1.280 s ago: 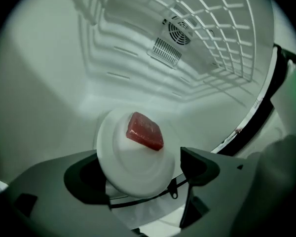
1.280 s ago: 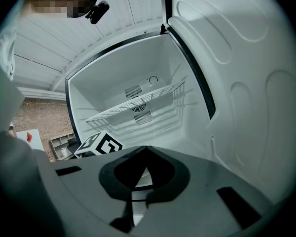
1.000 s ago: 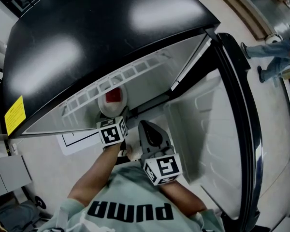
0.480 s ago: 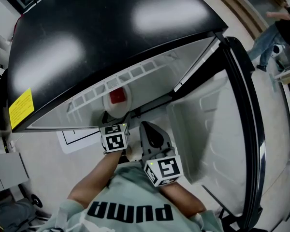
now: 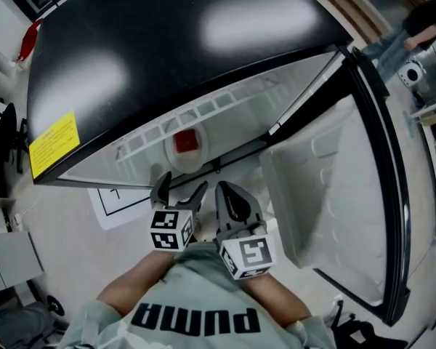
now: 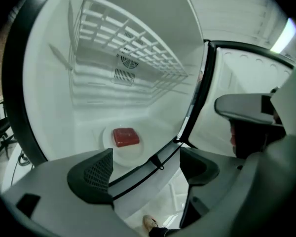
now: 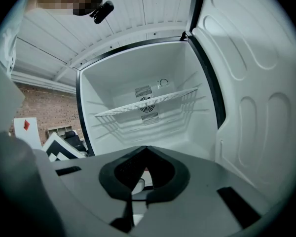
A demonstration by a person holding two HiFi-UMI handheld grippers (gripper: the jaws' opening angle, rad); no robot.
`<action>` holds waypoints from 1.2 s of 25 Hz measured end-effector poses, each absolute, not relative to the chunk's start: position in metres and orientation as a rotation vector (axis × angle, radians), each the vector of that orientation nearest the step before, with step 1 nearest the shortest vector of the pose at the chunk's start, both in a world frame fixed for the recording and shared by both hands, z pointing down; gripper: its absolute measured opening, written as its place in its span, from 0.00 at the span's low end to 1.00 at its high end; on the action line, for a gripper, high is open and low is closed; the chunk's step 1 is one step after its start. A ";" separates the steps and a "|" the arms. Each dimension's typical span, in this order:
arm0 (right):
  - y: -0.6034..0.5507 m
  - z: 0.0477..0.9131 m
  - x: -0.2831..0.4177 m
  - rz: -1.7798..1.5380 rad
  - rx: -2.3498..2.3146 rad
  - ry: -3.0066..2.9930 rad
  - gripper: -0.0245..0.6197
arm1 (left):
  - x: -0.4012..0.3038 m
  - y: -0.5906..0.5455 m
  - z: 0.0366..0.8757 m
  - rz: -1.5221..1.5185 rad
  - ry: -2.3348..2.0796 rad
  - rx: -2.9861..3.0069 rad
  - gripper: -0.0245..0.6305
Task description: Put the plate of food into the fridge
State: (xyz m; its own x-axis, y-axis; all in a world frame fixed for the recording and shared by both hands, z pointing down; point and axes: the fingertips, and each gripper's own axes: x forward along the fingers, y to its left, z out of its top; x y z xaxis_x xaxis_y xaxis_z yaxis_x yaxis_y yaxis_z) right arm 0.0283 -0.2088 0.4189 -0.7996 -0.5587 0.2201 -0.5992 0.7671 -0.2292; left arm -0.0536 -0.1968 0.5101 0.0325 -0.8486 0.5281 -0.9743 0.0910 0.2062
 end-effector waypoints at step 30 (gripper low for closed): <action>-0.030 0.384 0.081 0.255 1.198 -2.778 0.04 | 0.011 -0.059 0.392 0.171 -1.696 2.351 0.04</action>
